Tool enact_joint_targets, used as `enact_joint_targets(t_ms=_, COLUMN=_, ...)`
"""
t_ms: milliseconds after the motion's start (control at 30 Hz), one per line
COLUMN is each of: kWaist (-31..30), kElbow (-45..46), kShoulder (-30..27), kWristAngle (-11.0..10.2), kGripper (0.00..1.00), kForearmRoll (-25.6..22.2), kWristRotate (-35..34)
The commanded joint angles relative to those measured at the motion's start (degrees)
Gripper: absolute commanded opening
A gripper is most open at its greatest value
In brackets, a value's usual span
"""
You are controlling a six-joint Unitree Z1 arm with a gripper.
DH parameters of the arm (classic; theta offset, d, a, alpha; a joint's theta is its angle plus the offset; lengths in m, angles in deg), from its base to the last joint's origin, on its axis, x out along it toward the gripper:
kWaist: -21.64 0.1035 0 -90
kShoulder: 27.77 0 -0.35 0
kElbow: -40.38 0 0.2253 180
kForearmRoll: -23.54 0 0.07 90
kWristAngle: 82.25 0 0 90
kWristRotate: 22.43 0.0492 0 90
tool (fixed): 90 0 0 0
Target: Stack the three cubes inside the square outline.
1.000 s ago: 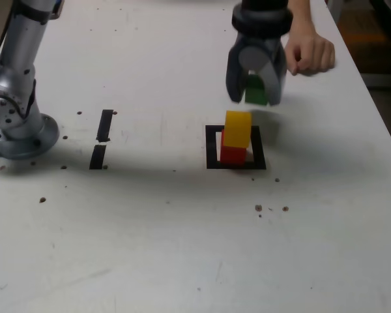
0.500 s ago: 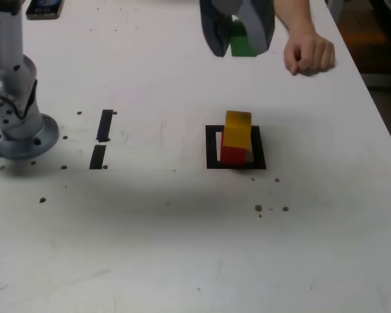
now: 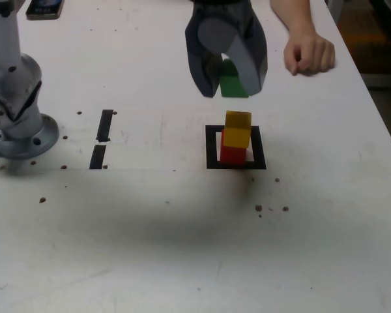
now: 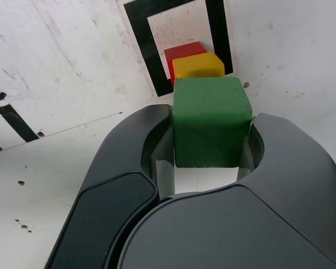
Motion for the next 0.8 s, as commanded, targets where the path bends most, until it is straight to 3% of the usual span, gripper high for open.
enact_joint_targets(t_ms=0, kWaist=-0.14, kElbow=0.87, kShoulder=0.56, kWristAngle=0.36, kGripper=0.04, kForearmRoll=1.08, kWristRotate=-0.05)
enact_joint_targets(t_ms=400, kWaist=-0.14, kElbow=4.57, kShoulder=2.52, kWristAngle=1.60, kGripper=0.08, kForearmRoll=6.27, kWristRotate=-0.05)
enact_joint_targets(t_ms=767, kWaist=-0.14, kElbow=5.98, kShoulder=2.85, kWristAngle=1.87, kGripper=0.44, kForearmRoll=7.00, kWristRotate=-0.22)
